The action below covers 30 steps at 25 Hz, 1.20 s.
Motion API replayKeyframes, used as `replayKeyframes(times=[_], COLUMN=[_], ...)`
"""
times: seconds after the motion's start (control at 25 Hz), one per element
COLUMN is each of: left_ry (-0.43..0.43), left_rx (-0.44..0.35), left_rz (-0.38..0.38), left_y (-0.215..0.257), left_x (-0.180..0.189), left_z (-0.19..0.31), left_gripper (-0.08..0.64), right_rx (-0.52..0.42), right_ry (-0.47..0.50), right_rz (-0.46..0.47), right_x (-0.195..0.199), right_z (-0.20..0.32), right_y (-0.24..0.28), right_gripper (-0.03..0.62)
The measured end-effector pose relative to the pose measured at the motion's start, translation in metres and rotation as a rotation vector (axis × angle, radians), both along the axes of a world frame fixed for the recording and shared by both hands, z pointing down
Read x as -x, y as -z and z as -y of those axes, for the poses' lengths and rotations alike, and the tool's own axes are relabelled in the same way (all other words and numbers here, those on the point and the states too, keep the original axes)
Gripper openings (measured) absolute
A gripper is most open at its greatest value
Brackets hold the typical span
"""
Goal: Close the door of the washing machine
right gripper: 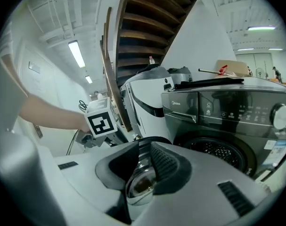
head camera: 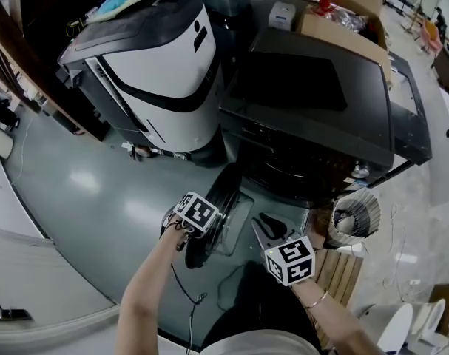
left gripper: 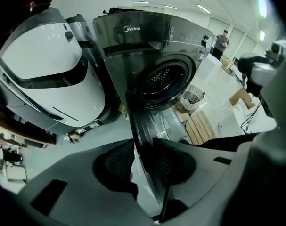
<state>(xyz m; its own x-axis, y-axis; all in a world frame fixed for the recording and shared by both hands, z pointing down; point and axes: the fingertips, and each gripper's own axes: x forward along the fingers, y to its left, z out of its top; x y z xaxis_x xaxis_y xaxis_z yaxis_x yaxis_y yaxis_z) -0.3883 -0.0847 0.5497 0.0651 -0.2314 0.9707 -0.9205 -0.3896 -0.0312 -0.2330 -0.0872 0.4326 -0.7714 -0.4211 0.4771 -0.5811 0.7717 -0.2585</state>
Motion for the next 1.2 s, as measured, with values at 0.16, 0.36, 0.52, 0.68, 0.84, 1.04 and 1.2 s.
replayKeyframes(times=[0.16,0.36,0.52,0.68,0.84,1.04,1.2], left_ry=[0.037,0.135,0.222,0.316,0.407,0.5,0.556], left_rx=[-0.027,-0.034,-0.037,-0.073,-0.114,-0.157,-0.171], left_rz=[-0.052,-0.104,-0.135,-0.144,-0.166,-0.178,-0.215], left_y=[-0.001,-0.001,0.0,0.0,-0.001,-0.004,-0.006], left_x=[-0.035,-0.075,-0.11,-0.141,-0.17,-0.197,-0.217], left_z=[-0.001,0.001,0.005,0.017,0.032,0.053,0.066], left_gripper=[0.147,0.152,0.158,0.161,0.163,0.17,0.172], right_rx=[0.02,0.059,0.081,0.1,0.135,0.181,0.188], right_ry=[-0.043,-0.078,-0.104,-0.122,-0.118,-0.089,-0.059], right_rz=[-0.015,-0.042,-0.059,-0.07,-0.079,-0.136,-0.231], right_x=[-0.031,-0.069,-0.102,-0.135,-0.166,-0.192,-0.207], right_z=[-0.011,-0.025,-0.033,-0.042,-0.055,-0.07,-0.07], right_y=[-0.011,-0.031,-0.042,-0.055,-0.074,-0.118,-0.151], right_gripper=[0.084,0.084,0.086,0.106,0.139,0.156,0.17])
